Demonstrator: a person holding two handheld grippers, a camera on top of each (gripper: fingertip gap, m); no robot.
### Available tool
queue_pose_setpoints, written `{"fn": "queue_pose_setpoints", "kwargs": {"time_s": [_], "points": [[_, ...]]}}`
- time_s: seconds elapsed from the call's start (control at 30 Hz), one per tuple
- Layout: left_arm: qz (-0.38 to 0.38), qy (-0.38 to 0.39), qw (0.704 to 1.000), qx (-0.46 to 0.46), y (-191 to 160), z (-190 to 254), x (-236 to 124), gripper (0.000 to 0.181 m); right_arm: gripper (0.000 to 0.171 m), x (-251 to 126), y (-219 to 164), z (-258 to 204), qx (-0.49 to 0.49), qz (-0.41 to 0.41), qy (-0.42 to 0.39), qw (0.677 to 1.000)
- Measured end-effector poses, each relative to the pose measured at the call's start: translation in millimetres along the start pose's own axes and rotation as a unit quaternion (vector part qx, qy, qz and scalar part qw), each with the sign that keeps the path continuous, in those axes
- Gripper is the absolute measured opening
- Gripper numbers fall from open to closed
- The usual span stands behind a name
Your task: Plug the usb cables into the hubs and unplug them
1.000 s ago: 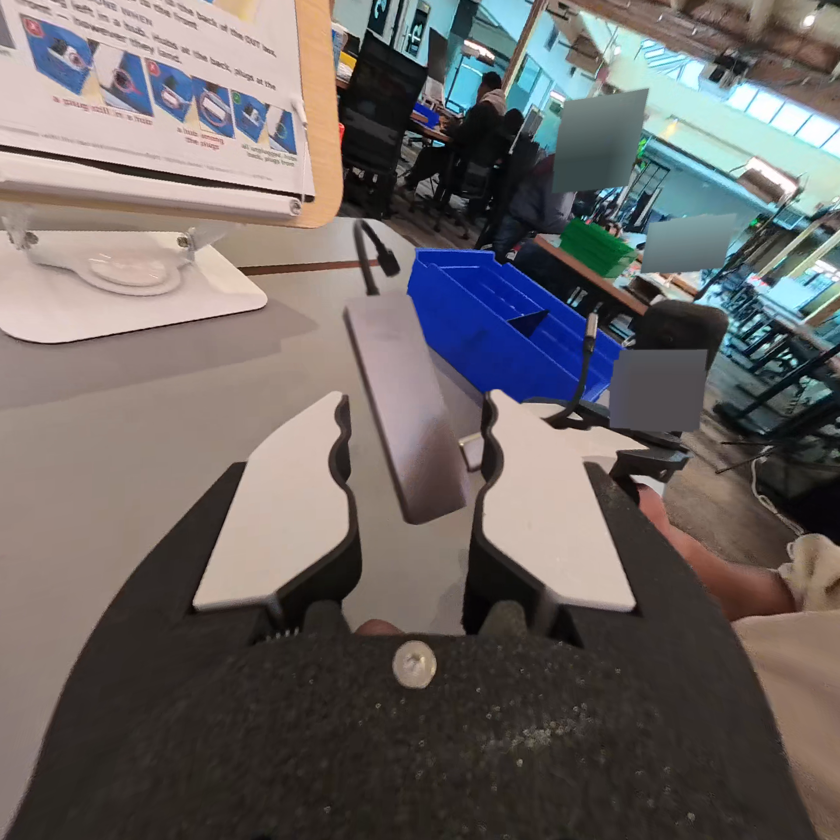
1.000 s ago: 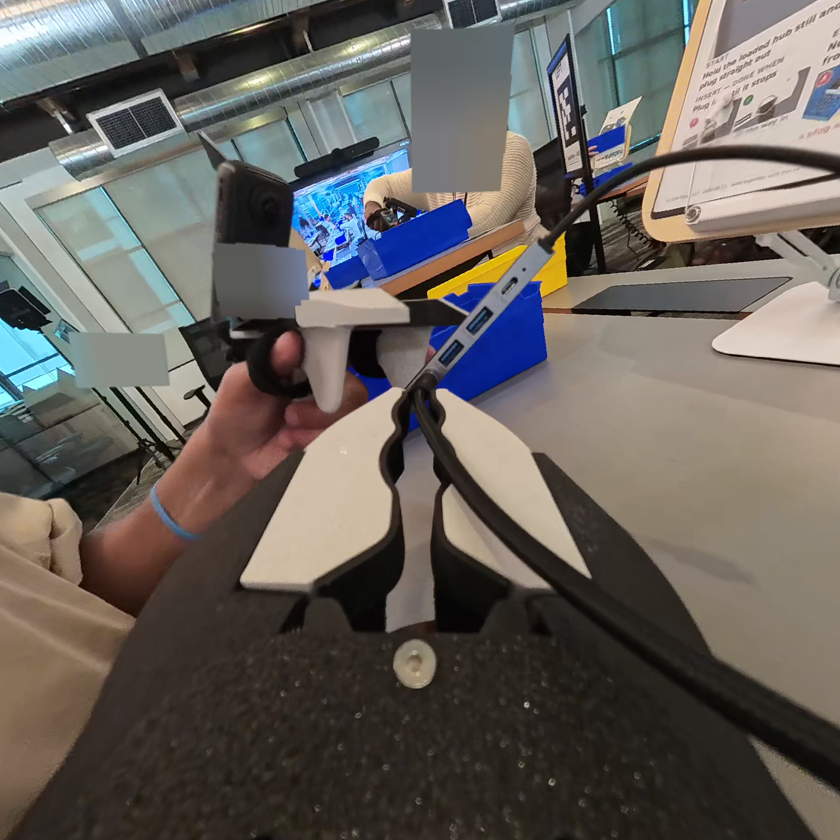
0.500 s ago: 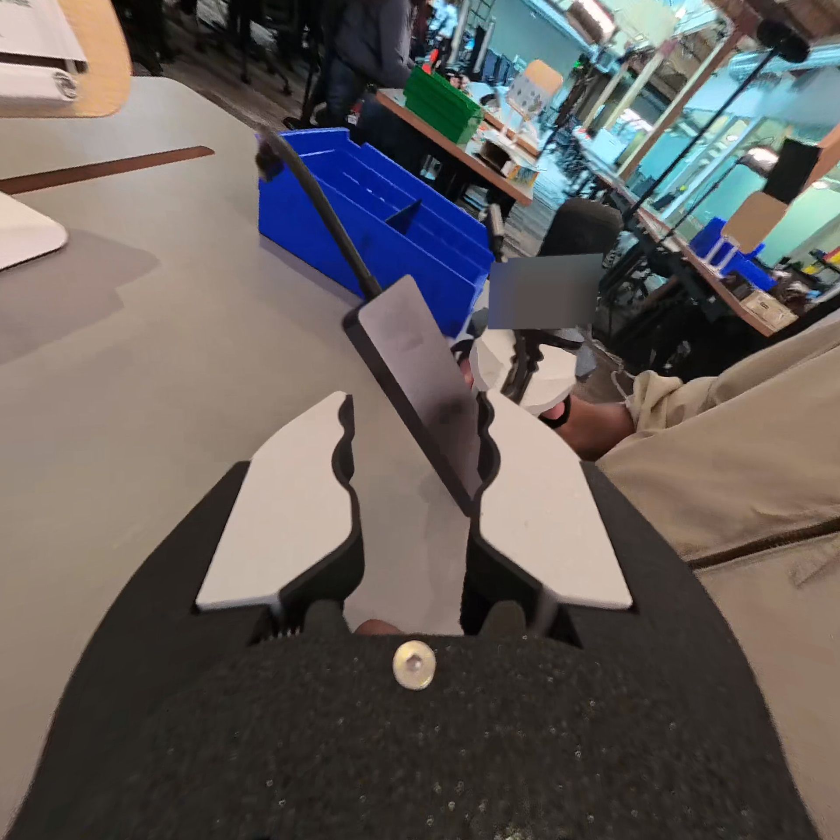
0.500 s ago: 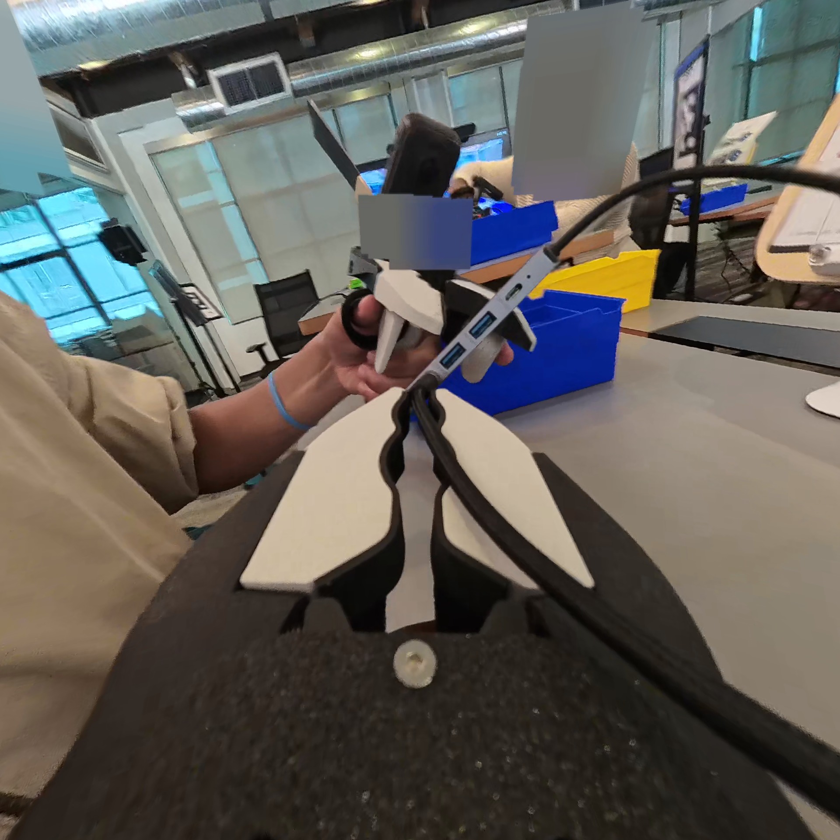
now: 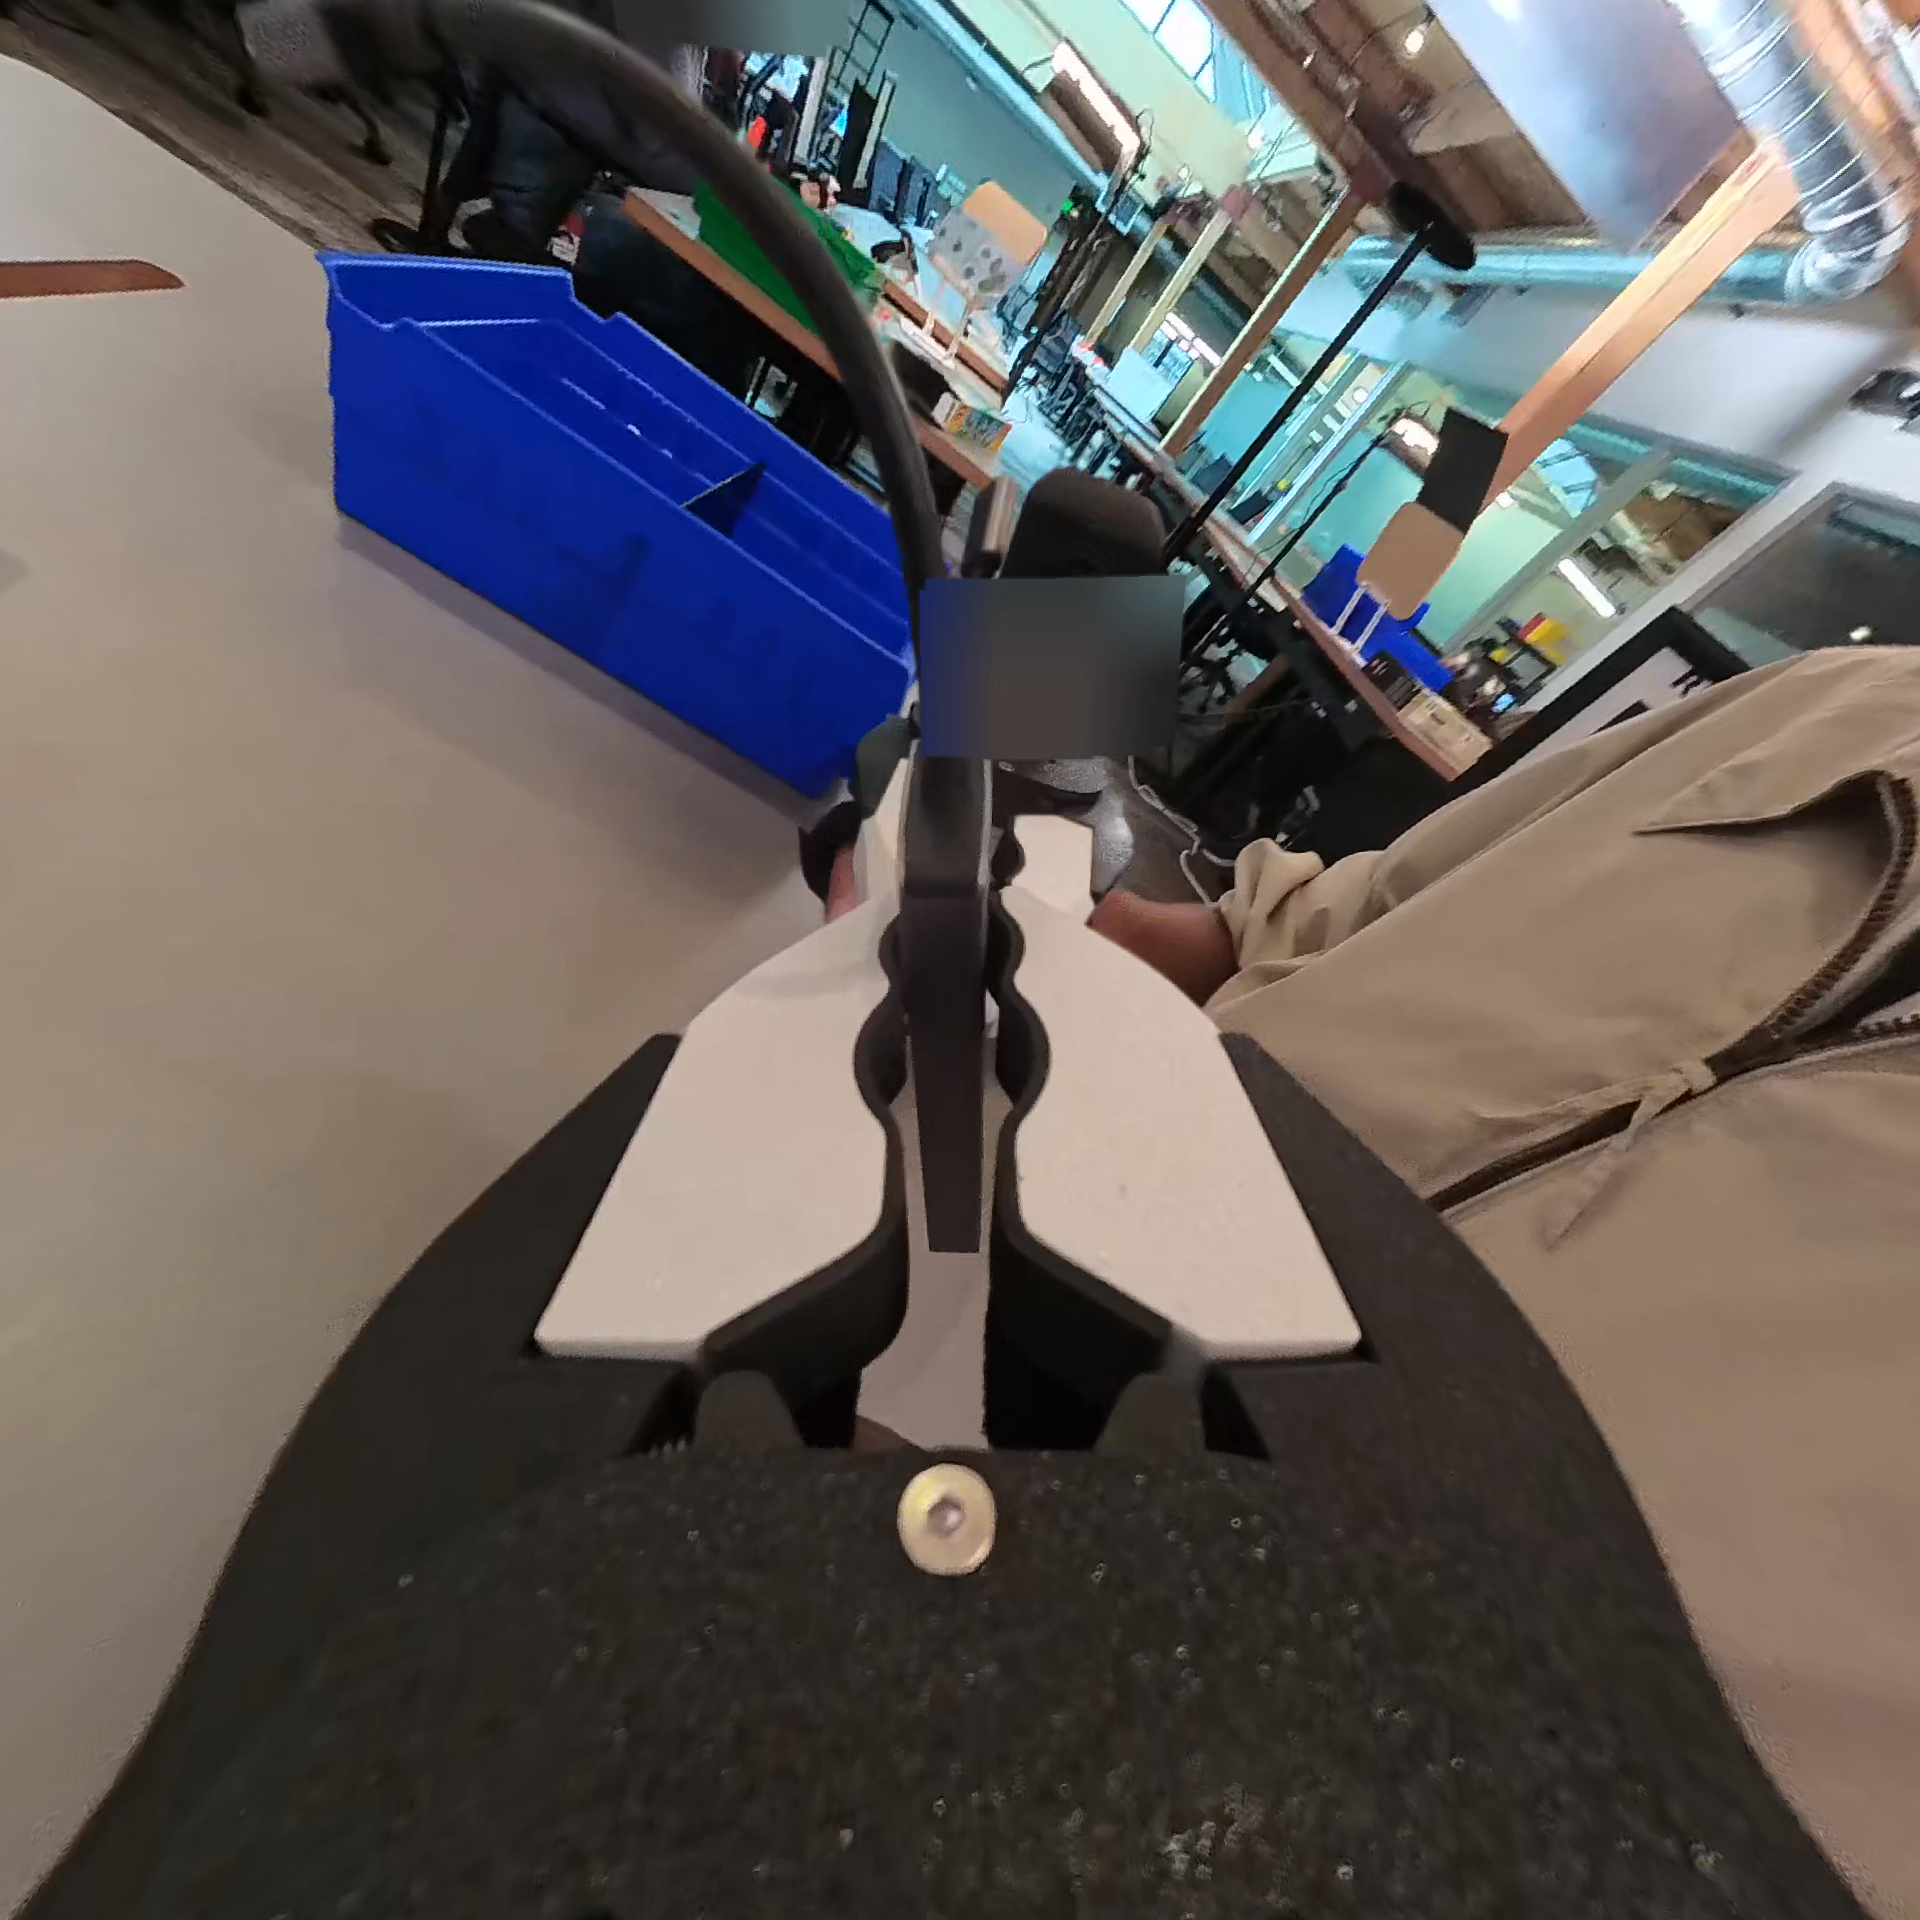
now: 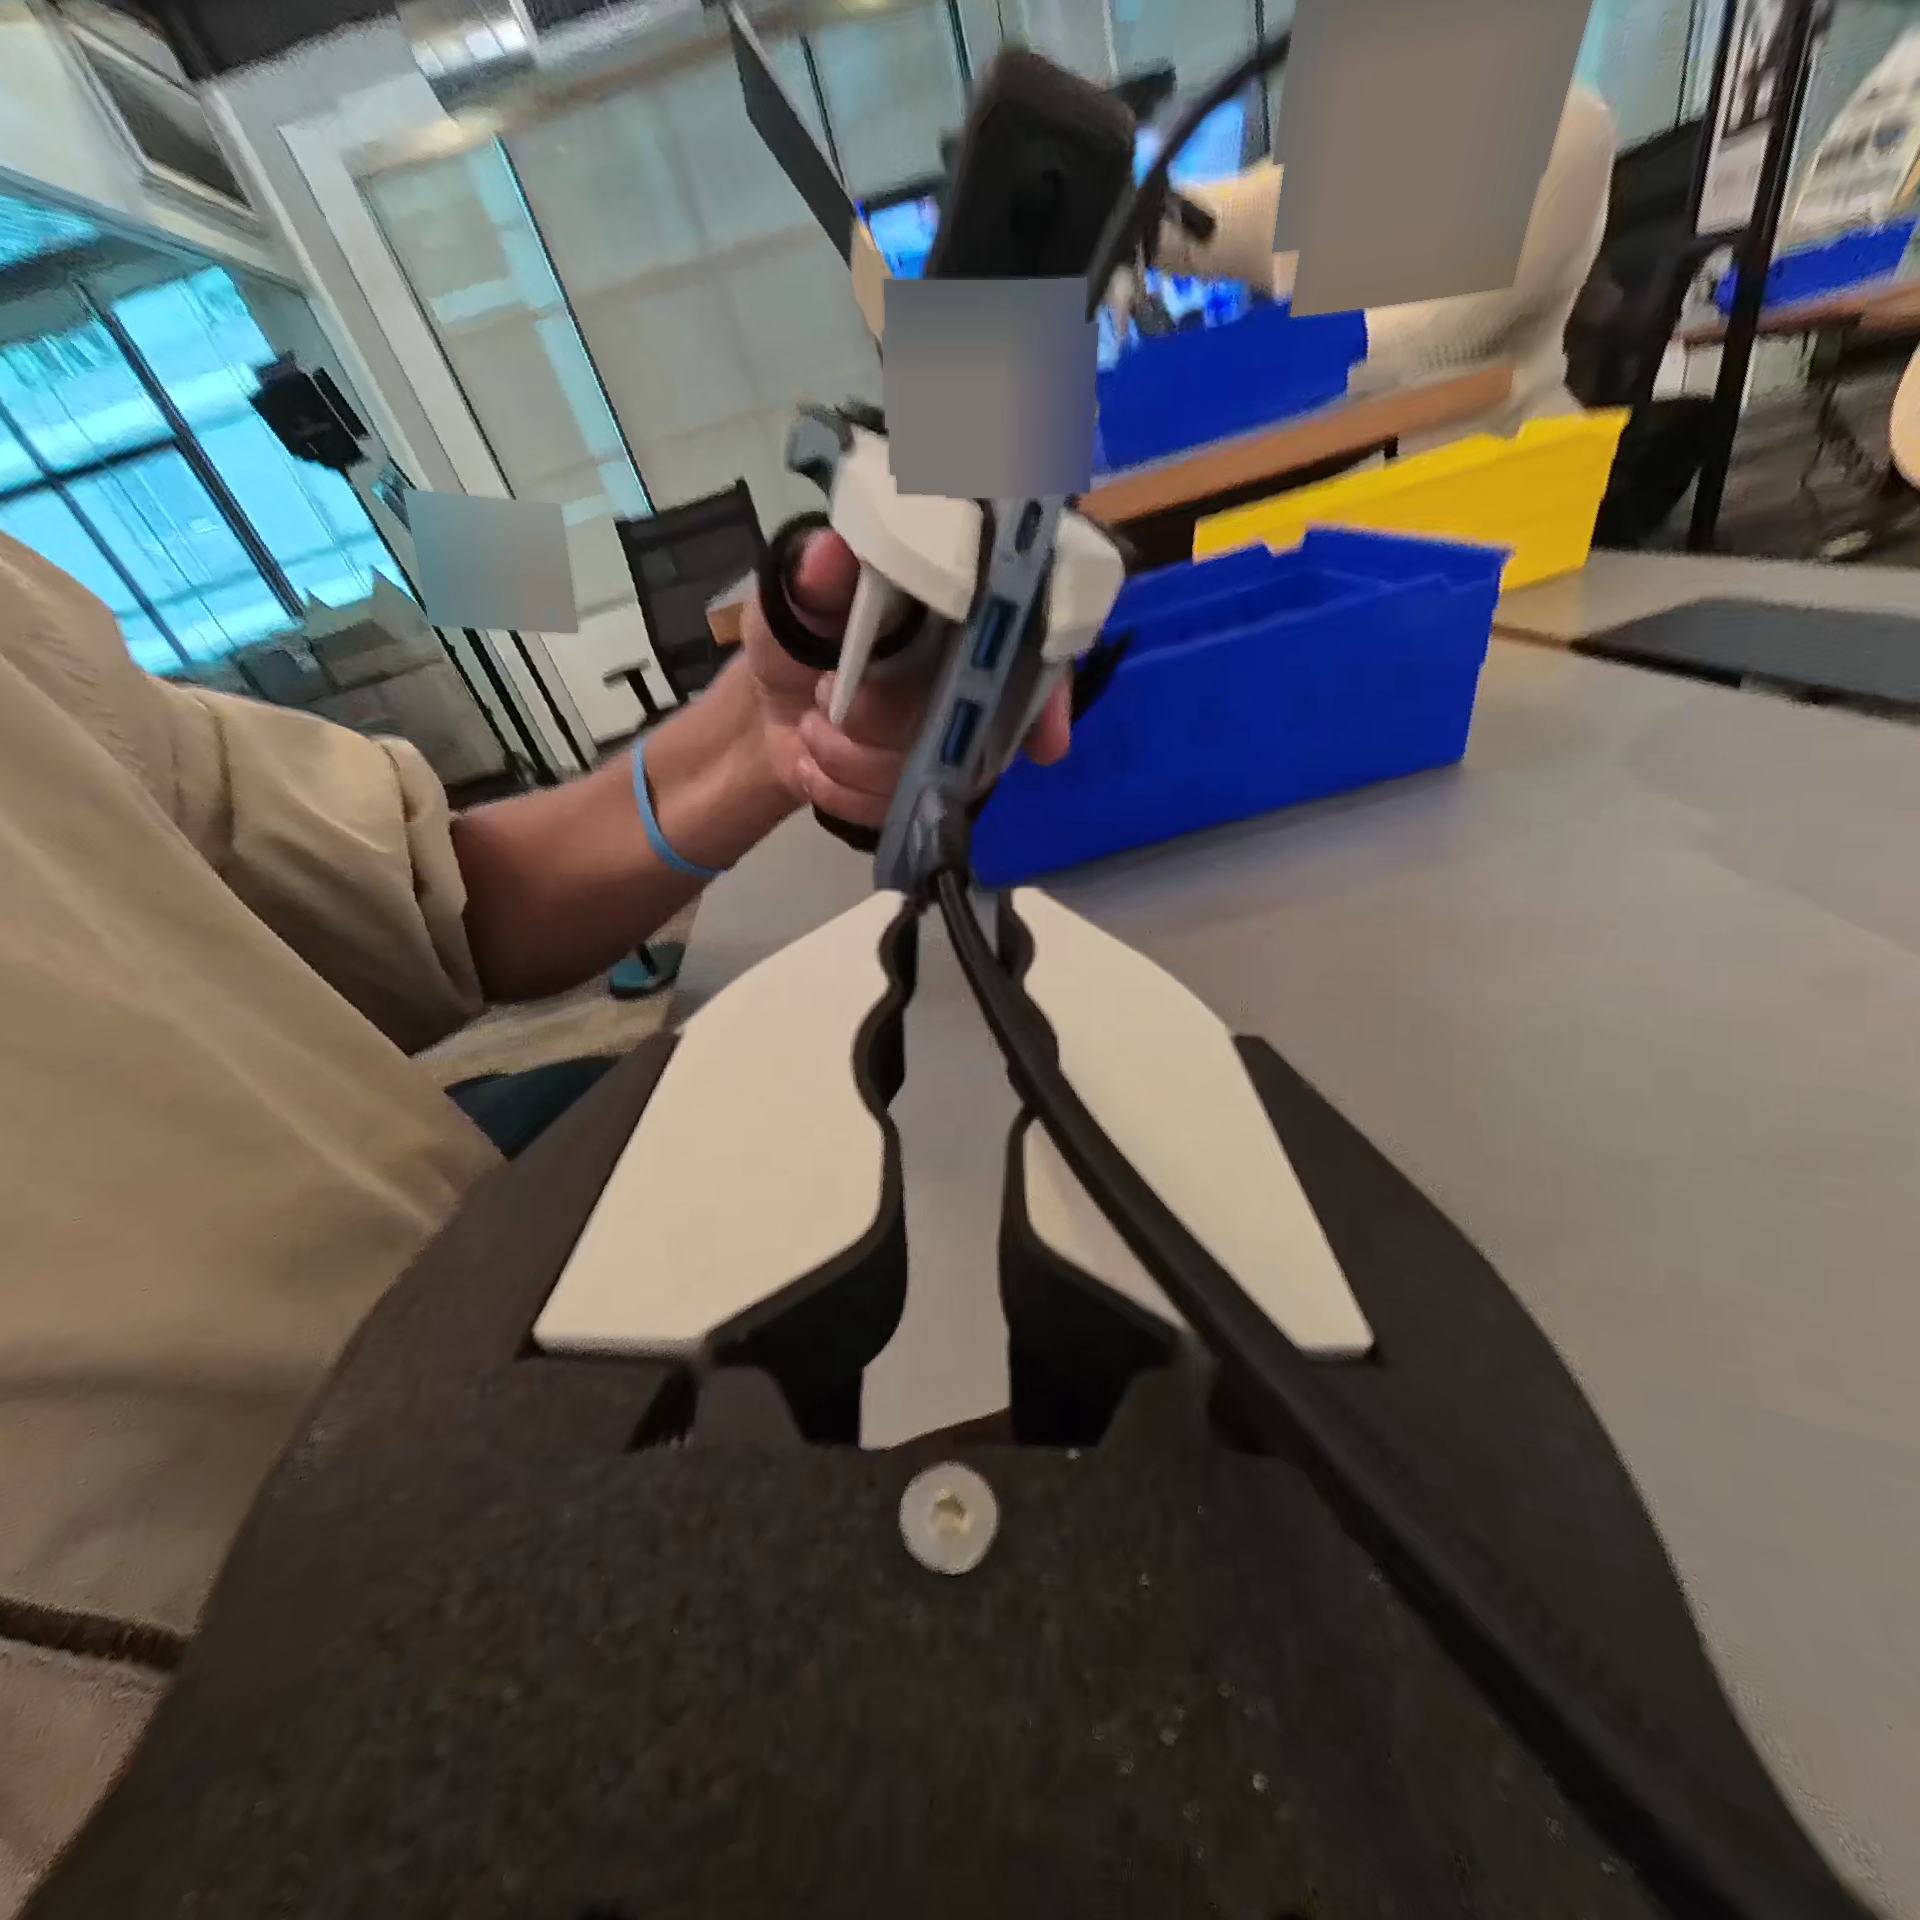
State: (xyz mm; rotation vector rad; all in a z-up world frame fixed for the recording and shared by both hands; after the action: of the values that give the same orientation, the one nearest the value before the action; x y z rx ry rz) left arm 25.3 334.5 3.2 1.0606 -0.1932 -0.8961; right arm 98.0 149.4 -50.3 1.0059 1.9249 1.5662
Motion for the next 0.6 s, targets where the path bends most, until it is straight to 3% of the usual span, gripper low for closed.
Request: {"fn": "queue_pose_setpoints", "kwargs": {"time_s": [0.1, 0.33, 0.6], "points": [[-0.011, 0.041, 0.998, 0.043, -2.0, -2.9, -3.8, 0.011, 0.028, -0.6, -11.8, 1.9, 0.012, -0.072, -0.029, 0.997], [-0.025, 0.119, 0.986, 0.116, -8.5, -20.8, -10.1, 0.012, 0.027, -19.4, -29.2, -11.8, -0.001, -0.153, -0.094, 0.984], [-0.001, 0.195, 0.963, 0.184, -25.2, -40.7, 1.6, 0.012, 0.026, -36.4, -21.2, -17.2, -0.038, -0.186, -0.157, 0.969]]}}
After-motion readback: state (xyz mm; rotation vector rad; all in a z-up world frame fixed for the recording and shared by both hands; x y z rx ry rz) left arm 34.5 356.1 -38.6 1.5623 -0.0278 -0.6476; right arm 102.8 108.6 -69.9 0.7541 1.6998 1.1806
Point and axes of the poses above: each gripper's, where its closed fingertips meet, x out along the fingers, y out of its top, z = x × y across the jaws, the point moved 9 cm from there along -x, back along the fingers, and after that the axes turned 14 degrees about y, right-handed, at the moved point
